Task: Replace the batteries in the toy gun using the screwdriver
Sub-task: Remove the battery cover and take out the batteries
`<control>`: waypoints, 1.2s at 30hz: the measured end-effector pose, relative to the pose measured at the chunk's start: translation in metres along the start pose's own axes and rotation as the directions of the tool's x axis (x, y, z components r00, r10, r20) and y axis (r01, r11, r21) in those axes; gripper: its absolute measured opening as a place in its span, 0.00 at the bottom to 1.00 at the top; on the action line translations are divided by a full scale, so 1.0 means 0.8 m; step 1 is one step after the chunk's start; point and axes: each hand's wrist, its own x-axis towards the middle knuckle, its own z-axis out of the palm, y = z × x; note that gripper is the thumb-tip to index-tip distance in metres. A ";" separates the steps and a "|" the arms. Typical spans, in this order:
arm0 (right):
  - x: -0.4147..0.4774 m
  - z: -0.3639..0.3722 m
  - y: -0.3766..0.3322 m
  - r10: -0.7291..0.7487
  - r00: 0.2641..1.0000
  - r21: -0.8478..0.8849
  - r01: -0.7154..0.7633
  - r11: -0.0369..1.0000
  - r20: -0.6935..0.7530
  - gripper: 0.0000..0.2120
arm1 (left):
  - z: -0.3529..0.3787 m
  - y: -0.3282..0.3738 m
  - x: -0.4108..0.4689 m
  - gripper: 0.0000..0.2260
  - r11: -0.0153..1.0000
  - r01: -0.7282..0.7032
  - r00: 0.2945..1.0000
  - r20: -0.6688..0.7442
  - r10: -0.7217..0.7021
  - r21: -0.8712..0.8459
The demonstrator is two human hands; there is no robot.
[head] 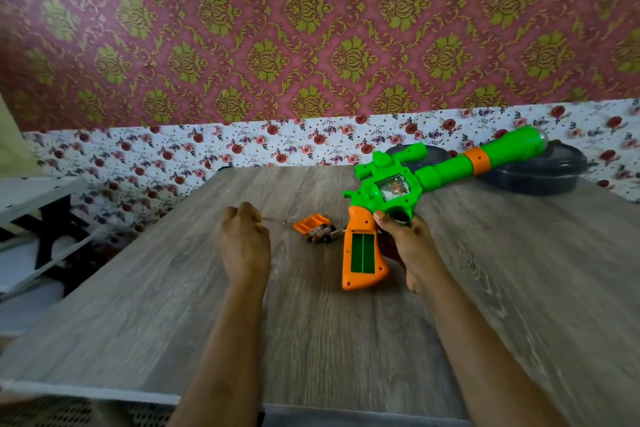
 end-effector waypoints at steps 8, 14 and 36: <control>-0.006 -0.002 -0.002 0.042 0.999 0.031 -0.042 0.999 -0.022 0.11 | 0.000 -0.009 -0.004 0.13 0.957 0.115 0.963 0.207 -0.173 0.268; -0.021 -0.006 -0.006 0.053 0.994 0.038 -0.049 0.998 -0.093 0.04 | -0.022 0.029 -0.038 0.06 0.977 -0.026 0.963 0.257 0.082 -0.213; -0.102 -0.017 -0.009 0.084 0.984 -0.499 -0.151 0.853 -0.155 0.15 | -0.076 0.056 -0.139 0.16 0.826 0.331 0.673 0.728 0.132 -0.456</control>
